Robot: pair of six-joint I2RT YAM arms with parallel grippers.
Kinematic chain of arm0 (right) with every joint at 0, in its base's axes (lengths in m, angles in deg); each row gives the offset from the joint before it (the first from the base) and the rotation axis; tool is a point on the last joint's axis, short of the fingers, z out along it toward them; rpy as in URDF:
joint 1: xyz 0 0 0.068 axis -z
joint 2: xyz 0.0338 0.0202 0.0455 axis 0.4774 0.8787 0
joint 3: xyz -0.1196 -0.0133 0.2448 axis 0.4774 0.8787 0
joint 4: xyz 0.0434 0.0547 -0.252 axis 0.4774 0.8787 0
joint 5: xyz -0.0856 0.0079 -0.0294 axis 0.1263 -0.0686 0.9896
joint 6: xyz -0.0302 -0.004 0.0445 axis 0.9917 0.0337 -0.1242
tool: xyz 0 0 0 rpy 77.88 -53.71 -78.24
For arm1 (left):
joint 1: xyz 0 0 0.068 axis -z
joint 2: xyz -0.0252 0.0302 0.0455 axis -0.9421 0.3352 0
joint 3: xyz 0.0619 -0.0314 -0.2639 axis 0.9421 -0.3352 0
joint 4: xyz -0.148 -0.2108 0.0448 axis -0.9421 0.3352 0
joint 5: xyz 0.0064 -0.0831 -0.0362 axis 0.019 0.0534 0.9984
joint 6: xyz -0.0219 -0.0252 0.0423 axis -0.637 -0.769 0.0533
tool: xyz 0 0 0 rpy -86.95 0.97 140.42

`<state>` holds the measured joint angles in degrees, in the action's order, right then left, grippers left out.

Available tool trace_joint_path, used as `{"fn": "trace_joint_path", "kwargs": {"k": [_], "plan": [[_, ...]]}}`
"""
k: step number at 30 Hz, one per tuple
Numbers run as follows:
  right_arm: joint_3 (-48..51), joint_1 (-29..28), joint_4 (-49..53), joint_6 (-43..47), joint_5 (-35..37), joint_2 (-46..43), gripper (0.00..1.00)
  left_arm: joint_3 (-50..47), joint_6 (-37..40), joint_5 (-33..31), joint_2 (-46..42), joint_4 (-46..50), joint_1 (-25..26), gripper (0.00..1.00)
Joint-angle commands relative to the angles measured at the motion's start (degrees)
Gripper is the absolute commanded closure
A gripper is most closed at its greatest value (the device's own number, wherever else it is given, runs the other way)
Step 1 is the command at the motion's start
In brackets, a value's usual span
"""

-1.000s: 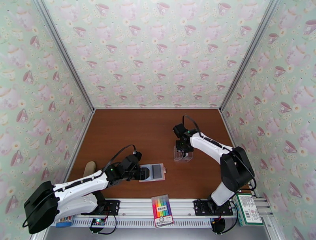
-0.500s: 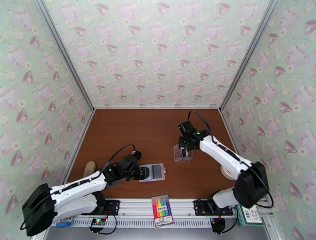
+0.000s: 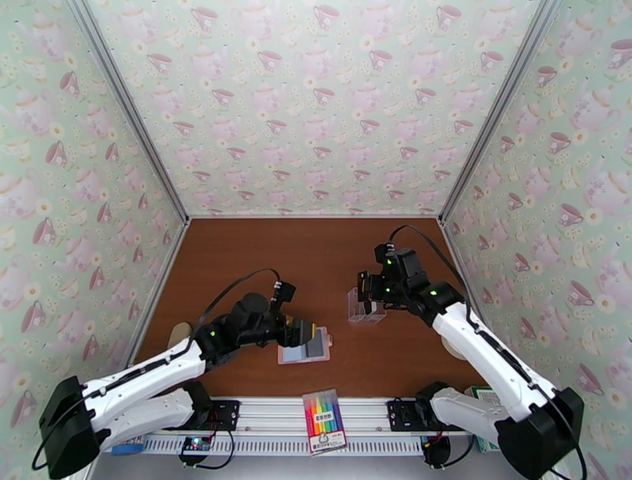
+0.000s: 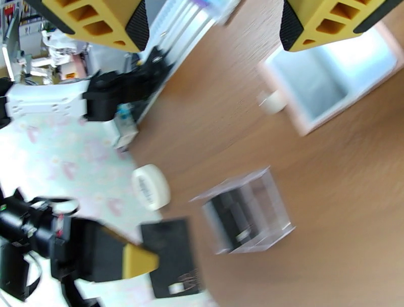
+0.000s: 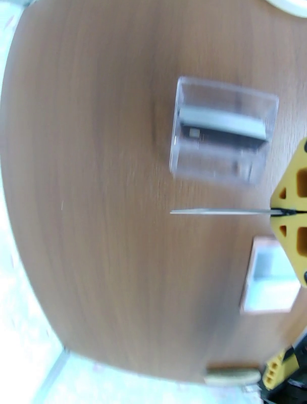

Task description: Put the credit cards into the card holder

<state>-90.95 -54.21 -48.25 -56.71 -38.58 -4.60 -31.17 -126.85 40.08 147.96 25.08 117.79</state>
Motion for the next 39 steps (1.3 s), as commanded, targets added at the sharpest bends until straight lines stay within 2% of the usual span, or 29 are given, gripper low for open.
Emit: {"fn": "trace_joint_path", "kwargs": {"k": [1,6,11,14,19,29,36,39], "plan": [[0.5,0.64,-3.29,-0.5,-8.92,-2.25,1.0,3.13,1.09,6.07,2.82,-4.97,-1.63,0.25],[0.97,1.17,-5.21,-2.96,-16.66,-3.53,1.0,6.22,-0.91,12.64,6.56,-9.75,-4.07,0.25],[2.36,1.26,-9.07,-5.65,-22.78,-4.86,1.0,8.84,-1.5,15.74,9.56,-11.97,-4.18,0.24],[2.65,1.27,-10.58,-6.89,-26.2,-4.91,1.0,9.86,-1.59,15.49,10.69,-11.58,-4.29,0.27],[3.51,1.26,-12.47,-8.41,-28.96,-5.08,1.0,11.41,-3.04,15.58,12.97,-12.06,-4.22,0.46],[5.78,1.26,-15.56,-9.94,-32.27,-5.26,1.0,12.63,-4.03,15.39,15.23,-13.04,-3.73,0.49],[5.66,1.26,-15.27,-9.86,-31.88,-4.95,1.0,13.49,-4.95,15.24,16.18,-13.38,-3.12,0.59],[5.66,1.26,-15.01,-9.71,-31.51,-4.82,1.0,14.08,-4.34,14.02,16.02,-11.29,-2.77,0.6]]}}
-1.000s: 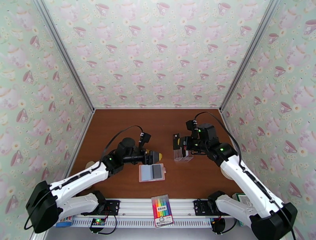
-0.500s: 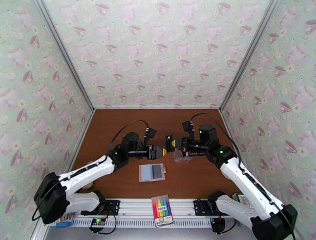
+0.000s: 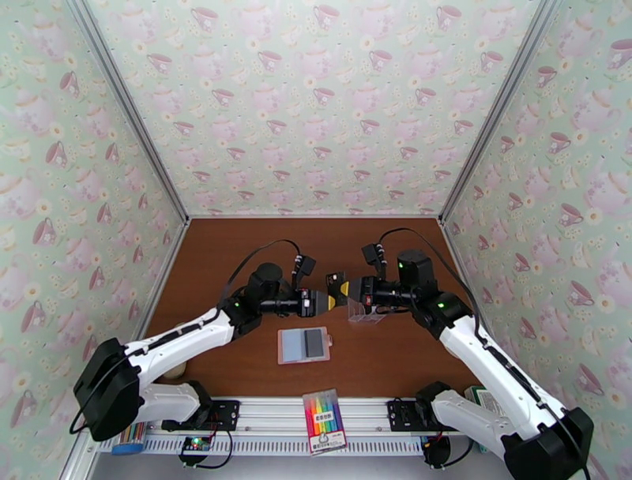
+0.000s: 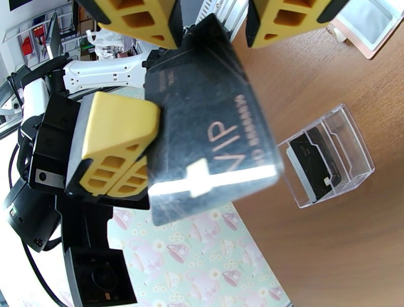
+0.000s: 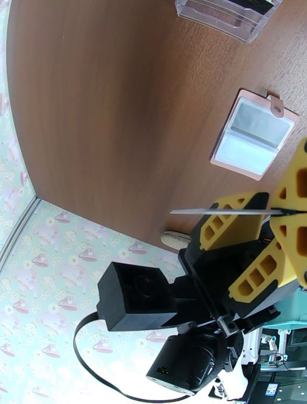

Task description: Put the credit cards into the card holder

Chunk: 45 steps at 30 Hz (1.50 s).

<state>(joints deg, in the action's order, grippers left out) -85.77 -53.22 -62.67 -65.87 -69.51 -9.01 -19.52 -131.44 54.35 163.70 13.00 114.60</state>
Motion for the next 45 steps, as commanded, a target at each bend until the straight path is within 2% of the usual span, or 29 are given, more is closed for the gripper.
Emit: {"fn": "trace_joint_path", "kwargs": {"k": [1,5,15,34,39,45], "plan": [[0.48,0.28,-0.62,-0.58,-0.67,-0.22,1.0,2.62,0.36,-0.53,0.24,1.26,0.4,0.6],[0.39,0.28,-0.16,-0.25,-0.06,0.26,1.0,3.26,0.47,-0.92,0.24,2.56,0.63,0.61],[0.2,0.2,1.47,0.62,1.69,1.19,1.0,7.25,4.07,-9.01,0.3,13.96,2.4,0.6],[0.45,-0.08,3.06,2.37,3.35,3.9,1.0,11.09,5.9,-10.47,1.7,16.62,4.7,0.62],[0.42,-0.14,3.21,2.73,3.56,4.73,0.85,11.27,6.36,-11.08,1.77,17.24,5.1,0.62],[0.14,-0.16,2.93,2.32,3.36,4.91,0.75,11.19,6.25,-11.25,2.3,16.98,5.47,0.61]]}}
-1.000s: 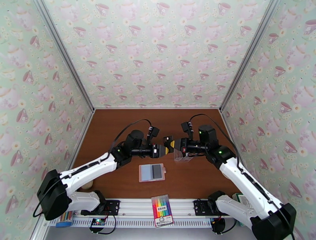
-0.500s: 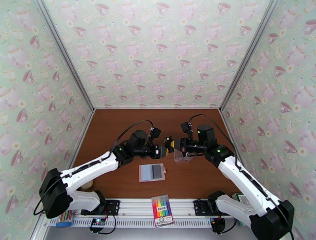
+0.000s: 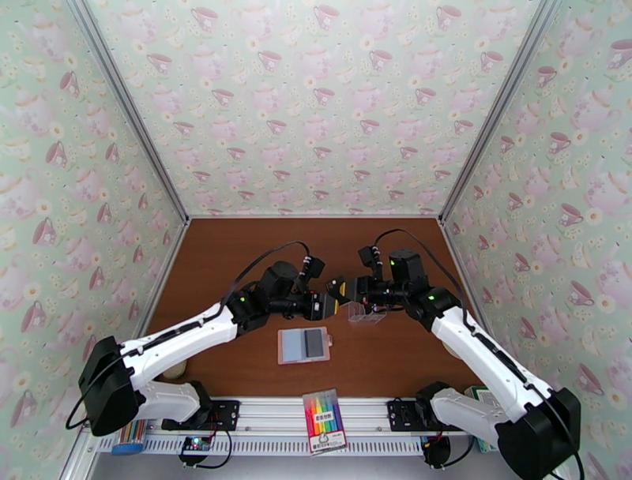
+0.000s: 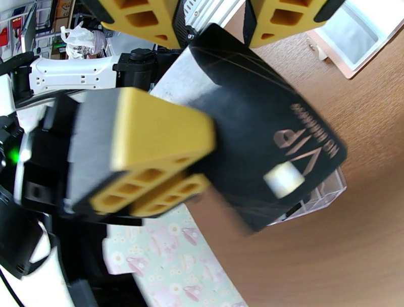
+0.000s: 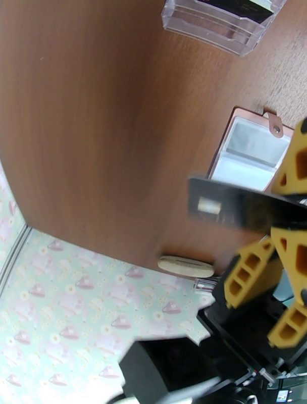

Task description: Put the credit cards into the card holder

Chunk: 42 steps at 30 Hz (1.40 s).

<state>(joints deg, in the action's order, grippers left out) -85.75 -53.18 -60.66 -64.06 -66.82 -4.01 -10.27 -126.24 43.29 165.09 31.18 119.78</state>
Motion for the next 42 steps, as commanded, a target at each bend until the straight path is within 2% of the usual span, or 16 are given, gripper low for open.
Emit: {"fn": "trace_joint_path", "kwargs": {"k": [1,16,19,21,23,27,37,42], "plan": [[0.09,-0.17,0.96,0.43,0.61,-0.13,0.74,1.94,1.05,-0.21,0.97,-1.21,0.29,0.61],[-0.03,-0.2,1.94,1.02,2.64,0.09,0.77,1.47,1.49,-1.42,1.17,-0.86,0.3,0.59],[0.34,-0.19,3.06,1.59,4.17,0.84,0.72,0.66,1.66,-2.14,0.78,-0.34,0.12,0.58],[0.94,-0.16,3.72,1.75,4.89,1.89,0.65,-0.06,1.66,-3.01,0.33,0.08,-0.18,0.57],[1.92,-0.17,4.46,1.72,6.72,2.9,0.59,-2.08,1.01,-4.15,0.21,1.04,-0.93,0.56],[3.68,-1.68,4.93,0.66,9.81,6.24,0.54,-5.03,-0.85,-4.74,1.36,1.45,-3.49,0.55],[5.33,-10.82,4.37,-6.78,22.68,16.66,0.52,-8.89,-1.97,-4.2,9.7,-3.17,-5.51,0.55],[4.96,-11.29,4.49,-8.46,27.68,21.1,0.51,-9.2,-2.26,-3.56,13.49,-5.26,-5.77,0.55]]}}
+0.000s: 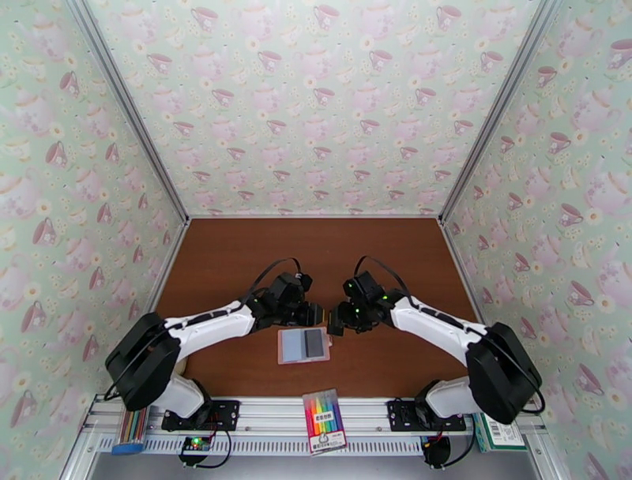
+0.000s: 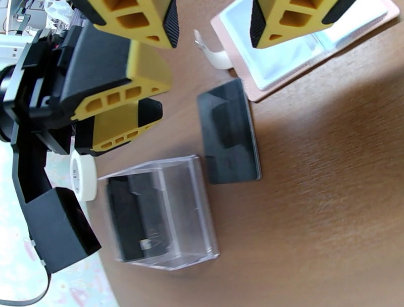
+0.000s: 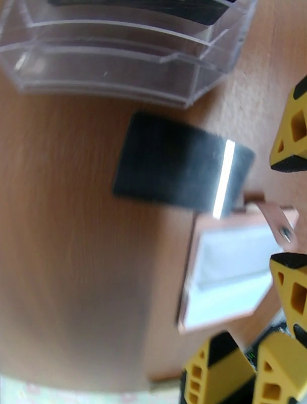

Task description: Put the credit cards into the card holder

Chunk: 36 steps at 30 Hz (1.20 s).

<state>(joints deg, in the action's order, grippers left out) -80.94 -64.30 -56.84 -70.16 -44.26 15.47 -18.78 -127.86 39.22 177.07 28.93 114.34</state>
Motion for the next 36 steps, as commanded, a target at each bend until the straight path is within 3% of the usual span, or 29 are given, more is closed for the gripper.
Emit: {"fn": "trace_joint_path", "kwargs": {"k": [1,10,36], "plan": [[0.06,-0.17,0.59,-2.57,5.73,2.37,0.5,-0.74,-0.83,0.87,2.25,-3.56,-0.31,0.55],[-0.35,-0.23,1.09,-4.79,12.5,6.27,0.46,-0.45,-1.72,1.76,7.62,-6.03,-0.15,0.55],[-2.09,-2.46,-4.81,-12.29,9.15,11.29,0.51,1.85,-2.83,2.35,15.07,-8.56,1.61,0.64]]}}
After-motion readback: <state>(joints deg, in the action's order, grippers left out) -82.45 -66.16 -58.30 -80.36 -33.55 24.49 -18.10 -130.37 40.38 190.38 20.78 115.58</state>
